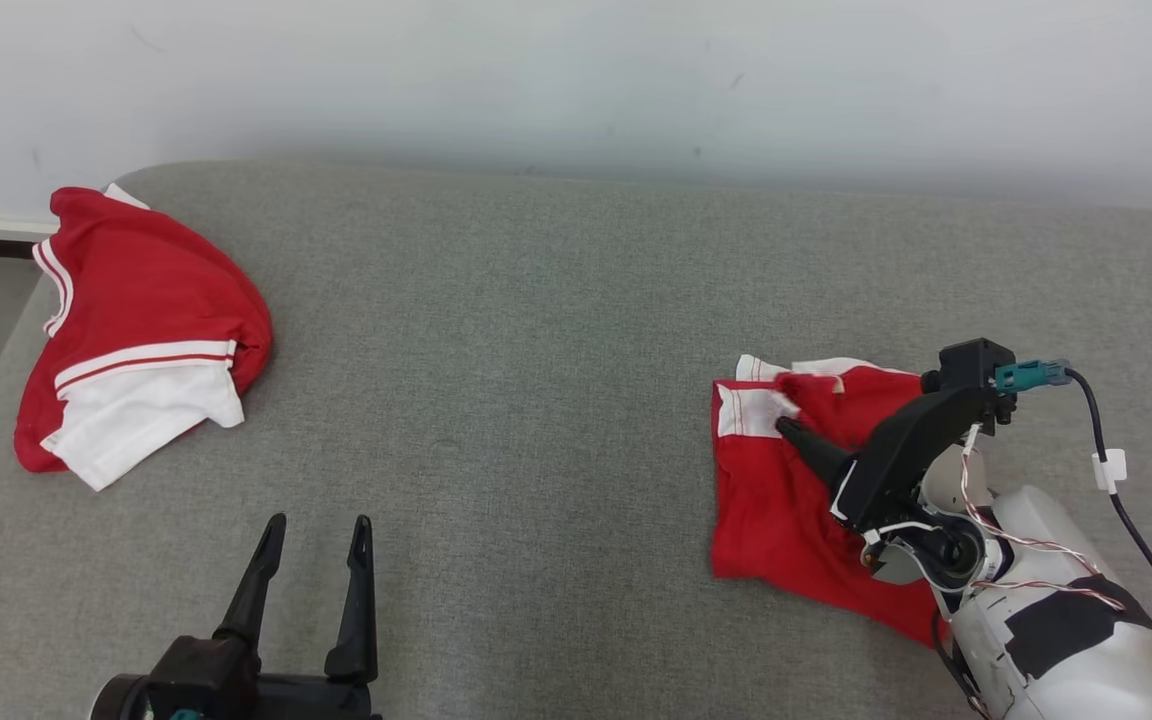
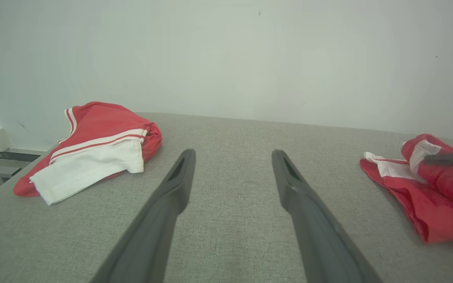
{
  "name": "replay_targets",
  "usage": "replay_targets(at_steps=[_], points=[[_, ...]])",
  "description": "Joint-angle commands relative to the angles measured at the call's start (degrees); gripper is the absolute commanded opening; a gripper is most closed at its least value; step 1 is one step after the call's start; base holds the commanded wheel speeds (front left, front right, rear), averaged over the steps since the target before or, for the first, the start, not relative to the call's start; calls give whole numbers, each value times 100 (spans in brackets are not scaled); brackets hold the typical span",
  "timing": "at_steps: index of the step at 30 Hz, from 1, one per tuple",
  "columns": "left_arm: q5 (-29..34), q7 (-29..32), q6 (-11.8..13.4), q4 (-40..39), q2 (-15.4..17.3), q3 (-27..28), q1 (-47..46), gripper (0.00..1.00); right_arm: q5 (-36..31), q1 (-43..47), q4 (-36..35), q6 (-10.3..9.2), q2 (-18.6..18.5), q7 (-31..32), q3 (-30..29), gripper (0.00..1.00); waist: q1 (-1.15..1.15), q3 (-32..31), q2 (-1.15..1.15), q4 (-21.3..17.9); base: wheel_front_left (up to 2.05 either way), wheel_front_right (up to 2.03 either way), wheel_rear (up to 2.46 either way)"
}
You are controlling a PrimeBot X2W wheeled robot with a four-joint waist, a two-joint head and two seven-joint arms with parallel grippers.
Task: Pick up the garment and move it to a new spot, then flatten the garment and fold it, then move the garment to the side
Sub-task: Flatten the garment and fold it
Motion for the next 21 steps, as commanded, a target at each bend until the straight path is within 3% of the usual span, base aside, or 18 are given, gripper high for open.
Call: replay_targets(at_steps=[1,10,15,21], points=[[-60,-5,16,10,-5,23,-73,100,-33,-55,26,-14,62,-104,-32,100,0,18,0,18,0,0,0],[-38,-5,0,-55,-6,227,31,100,-175,179,-754,-14,-173,-946,-59,100,0,-108,0,-215,0,0,0],[63,-6,-25,-166,-5,412,120,100,-654,609,-1616,-14,-635,-2082,60,100,0,-157,0,-514,0,0,0],[133,-5,-35,-233,-6,557,160,100,-939,1168,-2170,-14,-811,-3042,-31,100,0,-188,0,-733,0,0,0]])
